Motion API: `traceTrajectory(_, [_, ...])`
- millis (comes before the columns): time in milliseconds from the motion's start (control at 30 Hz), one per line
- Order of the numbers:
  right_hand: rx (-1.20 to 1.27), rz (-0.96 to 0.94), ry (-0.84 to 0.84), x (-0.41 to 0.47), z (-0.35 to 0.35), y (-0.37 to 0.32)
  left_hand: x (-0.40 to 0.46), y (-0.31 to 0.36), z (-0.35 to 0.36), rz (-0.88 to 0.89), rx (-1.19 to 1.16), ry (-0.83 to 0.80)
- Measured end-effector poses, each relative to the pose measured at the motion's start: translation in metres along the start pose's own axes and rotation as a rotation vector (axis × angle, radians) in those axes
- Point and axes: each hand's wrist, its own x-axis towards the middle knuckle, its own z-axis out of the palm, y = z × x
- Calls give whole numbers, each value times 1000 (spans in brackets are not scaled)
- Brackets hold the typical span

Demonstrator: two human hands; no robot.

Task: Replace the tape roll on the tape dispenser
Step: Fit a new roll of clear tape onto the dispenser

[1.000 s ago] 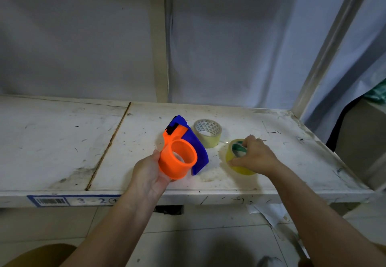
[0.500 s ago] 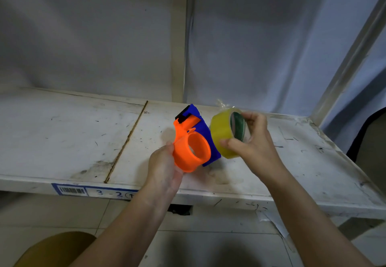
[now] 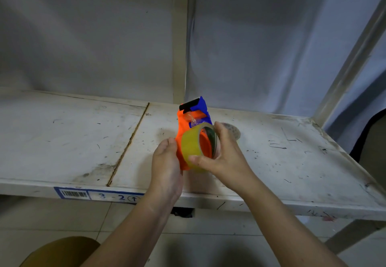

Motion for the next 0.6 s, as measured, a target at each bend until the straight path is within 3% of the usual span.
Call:
traceTrajectory(400, [0,6,7,-1,16,8,-7,0,3,-36,-128,-95])
traceTrajectory(600, [-63,-23,-12,-3,22,15,-7,-1,2,26,50,-134])
